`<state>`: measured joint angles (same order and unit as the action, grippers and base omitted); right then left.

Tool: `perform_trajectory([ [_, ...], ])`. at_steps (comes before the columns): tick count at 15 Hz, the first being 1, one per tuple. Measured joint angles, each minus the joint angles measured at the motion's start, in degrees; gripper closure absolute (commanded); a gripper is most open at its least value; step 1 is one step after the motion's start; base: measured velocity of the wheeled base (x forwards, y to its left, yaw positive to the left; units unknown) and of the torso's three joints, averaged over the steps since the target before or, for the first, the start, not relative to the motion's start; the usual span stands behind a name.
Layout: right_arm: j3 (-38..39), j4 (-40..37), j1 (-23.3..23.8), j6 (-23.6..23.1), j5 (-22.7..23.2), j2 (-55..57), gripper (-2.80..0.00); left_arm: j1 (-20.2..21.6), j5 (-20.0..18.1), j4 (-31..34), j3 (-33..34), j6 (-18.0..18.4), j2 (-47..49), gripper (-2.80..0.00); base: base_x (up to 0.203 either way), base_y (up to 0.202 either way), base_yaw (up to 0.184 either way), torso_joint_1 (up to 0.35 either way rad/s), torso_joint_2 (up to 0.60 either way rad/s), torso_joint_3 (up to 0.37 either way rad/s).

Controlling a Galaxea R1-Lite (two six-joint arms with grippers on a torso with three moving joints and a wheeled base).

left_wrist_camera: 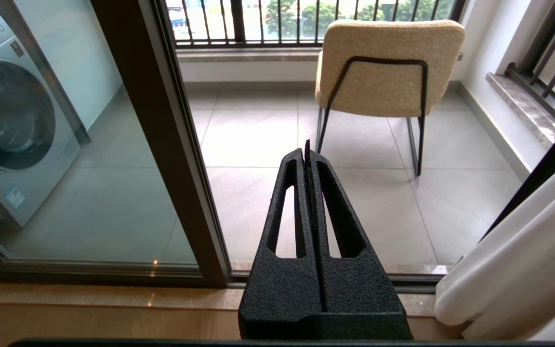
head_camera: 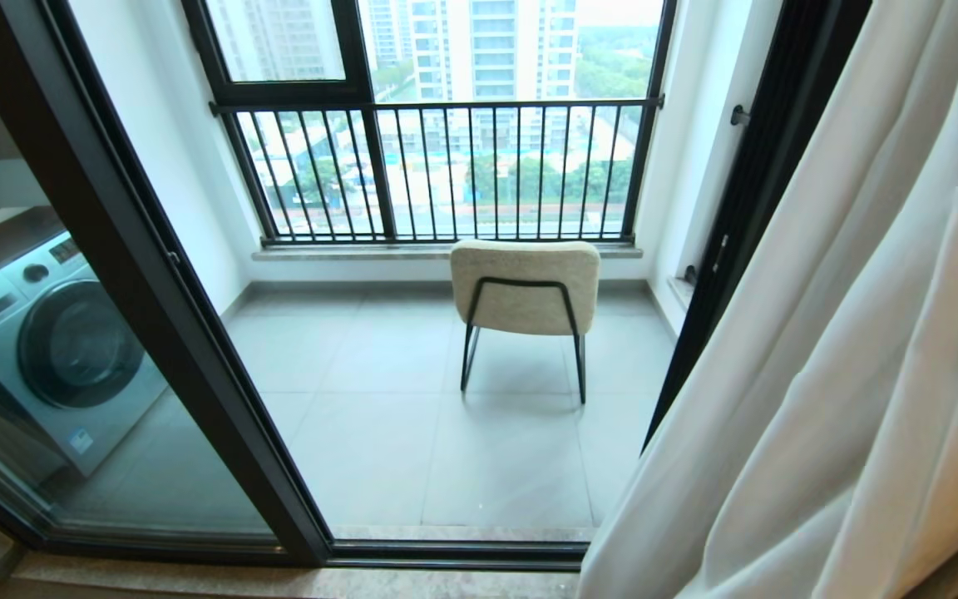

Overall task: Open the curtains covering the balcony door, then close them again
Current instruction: Pull the inner curtains open on both sides

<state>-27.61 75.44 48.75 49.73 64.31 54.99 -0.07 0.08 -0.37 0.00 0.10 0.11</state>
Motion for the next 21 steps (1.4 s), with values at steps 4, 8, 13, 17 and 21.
perform_trajectory([
  [4,-0.1,-0.6,-6.3,-4.3,0.0,5.1,0.00,0.0,0.0,0.0,0.0,0.0,0.0,0.00,0.000,0.000,0.000,0.000,0.00,0.000],
  [8,-0.6,-1.4,-7.7,-15.4,-0.3,12.7,0.00,0.0,0.0,0.0,0.0,0.0,0.0,0.00,0.000,0.000,0.000,0.000,0.00,0.000],
  [13,-1.1,-1.7,-7.9,-27.3,-0.6,18.4,0.00,0.0,0.0,0.0,0.0,0.0,0.0,0.00,0.000,0.000,0.000,0.000,0.00,0.000],
  [17,-1.1,-1.1,-7.9,-28.1,-0.7,19.9,0.00,0.0,0.0,0.0,0.0,0.0,0.0,0.00,0.000,0.000,0.000,0.000,0.00,0.000],
  [21,-1.6,-1.1,-8.4,-28.1,-1.4,20.2,0.00,0.0,0.0,0.0,0.0,0.0,0.0,0.00,0.000,0.000,0.000,0.000,0.00,0.000],
])
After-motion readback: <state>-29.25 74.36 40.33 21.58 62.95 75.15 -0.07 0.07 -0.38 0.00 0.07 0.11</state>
